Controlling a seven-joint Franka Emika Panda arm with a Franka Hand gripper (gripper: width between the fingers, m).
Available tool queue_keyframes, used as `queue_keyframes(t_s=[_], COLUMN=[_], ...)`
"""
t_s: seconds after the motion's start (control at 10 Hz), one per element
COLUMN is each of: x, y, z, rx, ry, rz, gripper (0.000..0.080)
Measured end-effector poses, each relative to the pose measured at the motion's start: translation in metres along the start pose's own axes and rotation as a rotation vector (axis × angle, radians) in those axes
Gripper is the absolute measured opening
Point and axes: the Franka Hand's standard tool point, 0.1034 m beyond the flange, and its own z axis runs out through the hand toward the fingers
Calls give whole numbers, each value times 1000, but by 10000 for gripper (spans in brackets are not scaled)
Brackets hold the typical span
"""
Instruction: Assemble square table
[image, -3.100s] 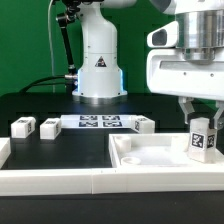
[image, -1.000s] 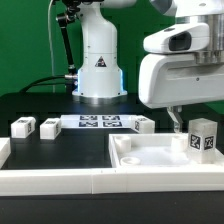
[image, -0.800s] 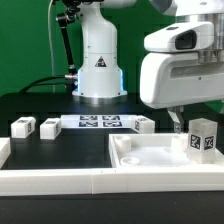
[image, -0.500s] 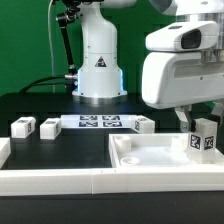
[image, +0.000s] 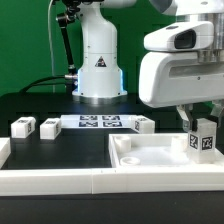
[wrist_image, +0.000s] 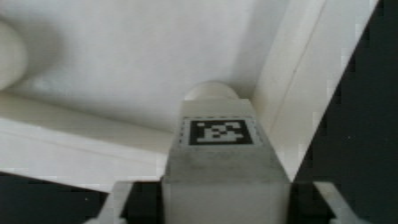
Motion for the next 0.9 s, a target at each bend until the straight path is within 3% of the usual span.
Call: queue_keyframes(t_s=[0.9], x=[-1], y=[-5], z=[0], rx=[2], ry=[26], rz=[1082], gripper=[290])
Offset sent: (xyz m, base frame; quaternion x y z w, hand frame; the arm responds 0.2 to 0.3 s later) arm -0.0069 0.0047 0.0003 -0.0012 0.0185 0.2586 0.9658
